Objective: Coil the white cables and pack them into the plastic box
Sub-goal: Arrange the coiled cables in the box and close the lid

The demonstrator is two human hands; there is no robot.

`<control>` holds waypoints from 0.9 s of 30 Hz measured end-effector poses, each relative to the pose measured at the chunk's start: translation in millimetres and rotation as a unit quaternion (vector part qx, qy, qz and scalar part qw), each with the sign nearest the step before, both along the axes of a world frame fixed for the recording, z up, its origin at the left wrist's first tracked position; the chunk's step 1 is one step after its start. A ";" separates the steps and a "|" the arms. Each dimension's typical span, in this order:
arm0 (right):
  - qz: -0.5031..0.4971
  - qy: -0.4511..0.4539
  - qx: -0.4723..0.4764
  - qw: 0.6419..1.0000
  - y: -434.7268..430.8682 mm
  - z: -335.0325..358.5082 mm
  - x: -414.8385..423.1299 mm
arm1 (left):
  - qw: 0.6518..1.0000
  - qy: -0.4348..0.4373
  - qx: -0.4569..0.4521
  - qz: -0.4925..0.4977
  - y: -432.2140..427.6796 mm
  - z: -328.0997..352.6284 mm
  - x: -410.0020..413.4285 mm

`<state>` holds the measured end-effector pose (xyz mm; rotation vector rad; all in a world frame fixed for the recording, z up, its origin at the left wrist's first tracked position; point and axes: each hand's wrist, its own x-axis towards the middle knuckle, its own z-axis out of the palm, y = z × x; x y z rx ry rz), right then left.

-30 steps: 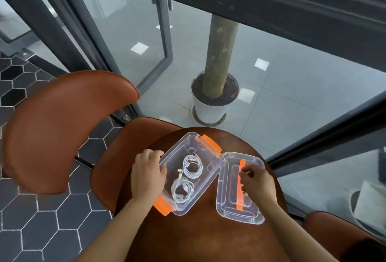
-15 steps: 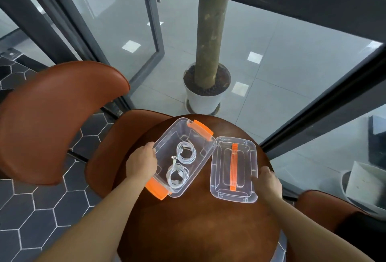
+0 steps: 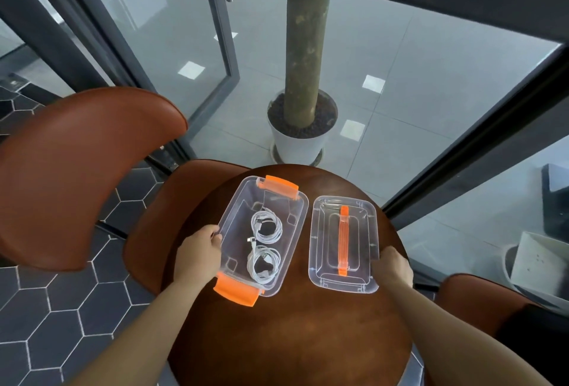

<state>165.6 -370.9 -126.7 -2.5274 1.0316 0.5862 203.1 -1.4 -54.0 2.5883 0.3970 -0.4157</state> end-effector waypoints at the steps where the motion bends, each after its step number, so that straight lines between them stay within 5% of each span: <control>1: 0.005 -0.003 0.000 1.000 -0.5 -1.4 -2.1 | 1.000 0.005 -0.014 0.010 0.7 -1.3 -4.4; 13: -0.068 -0.218 0.202 0.952 28.0 95.9 -15.7 | 0.961 0.062 -0.205 0.173 -14.0 2.1 -48.5; 21: 0.139 -0.305 0.100 0.937 99.2 178.0 -10.1 | 0.905 0.089 -0.314 0.273 -41.7 14.3 -71.2; 27: 0.370 -0.305 0.016 0.877 186.5 148.3 -22.5 | 0.809 0.158 -0.433 0.365 -51.9 21.3 -73.2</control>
